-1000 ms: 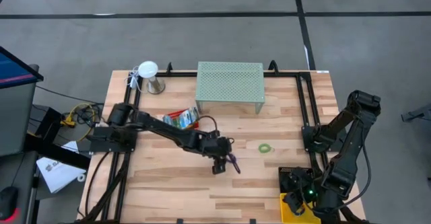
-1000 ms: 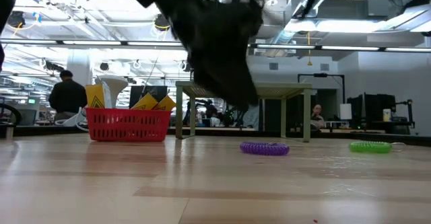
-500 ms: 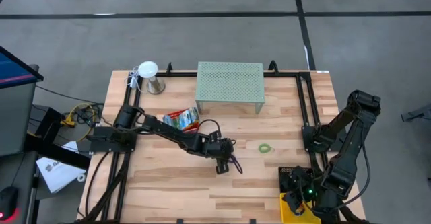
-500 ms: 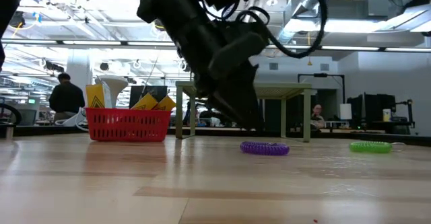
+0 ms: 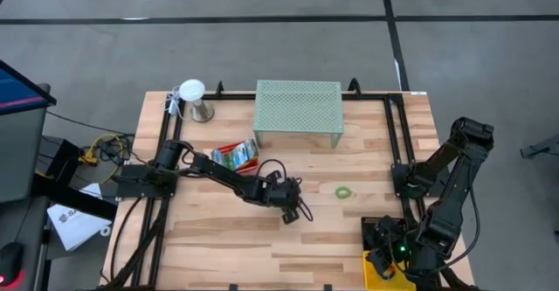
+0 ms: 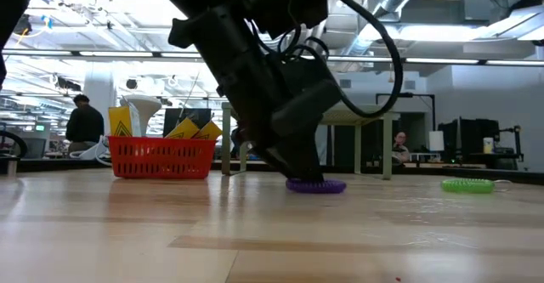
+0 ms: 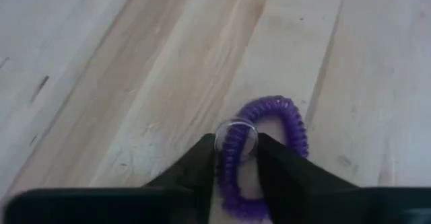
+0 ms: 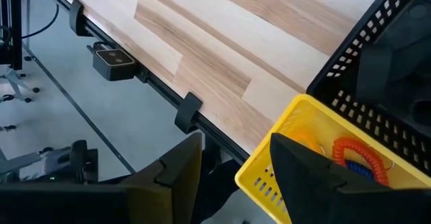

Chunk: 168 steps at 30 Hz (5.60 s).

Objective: Pick & Place Office Desk Supplies
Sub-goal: Put the violet spring keychain into the yellow bin, then put the green spring keychain into the yellow bin

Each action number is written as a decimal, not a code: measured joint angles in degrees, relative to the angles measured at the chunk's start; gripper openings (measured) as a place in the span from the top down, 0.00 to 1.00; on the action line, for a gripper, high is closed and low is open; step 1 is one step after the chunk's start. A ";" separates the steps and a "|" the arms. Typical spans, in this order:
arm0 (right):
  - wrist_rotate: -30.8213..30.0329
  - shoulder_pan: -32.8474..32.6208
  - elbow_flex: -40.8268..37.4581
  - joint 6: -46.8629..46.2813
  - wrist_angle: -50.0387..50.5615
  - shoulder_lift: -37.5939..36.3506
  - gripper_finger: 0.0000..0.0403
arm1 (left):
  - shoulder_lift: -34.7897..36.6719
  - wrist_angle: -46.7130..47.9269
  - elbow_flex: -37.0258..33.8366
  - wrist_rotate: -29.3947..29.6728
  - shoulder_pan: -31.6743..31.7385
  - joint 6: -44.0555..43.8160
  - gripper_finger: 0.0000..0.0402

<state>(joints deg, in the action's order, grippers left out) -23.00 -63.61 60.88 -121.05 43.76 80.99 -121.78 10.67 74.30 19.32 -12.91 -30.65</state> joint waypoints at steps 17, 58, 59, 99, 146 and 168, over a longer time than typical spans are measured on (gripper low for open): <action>-23.48 4.48 0.00 -1.56 -1.11 0.00 0.57 | 8.66 -14.01 -0.35 -11.56 -0.74 -1.69 0.99; -30.91 20.72 0.00 27.13 -22.94 0.00 0.50 | 21.11 -23.27 -0.31 1.74 -7.96 -2.83 0.99; -30.93 20.72 0.00 27.41 -23.05 0.00 0.51 | 21.11 -23.29 -0.31 1.74 -7.96 -2.84 0.99; -34.11 18.21 0.00 38.95 -30.97 0.00 0.99 | 21.67 -18.11 -0.26 -7.77 -14.92 -4.31 0.73; 4.25 -10.25 0.02 -9.04 0.16 0.87 0.99 | 26.19 17.47 -15.06 -3.71 -18.57 -19.80 0.63; 1.12 -8.18 0.02 -8.41 -0.06 0.87 0.58 | 26.19 17.35 -15.06 -3.71 -18.53 -19.37 0.63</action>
<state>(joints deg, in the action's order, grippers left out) -21.89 -71.79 60.90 -129.46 43.71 81.87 -95.59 28.03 59.24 15.62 -31.44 -50.02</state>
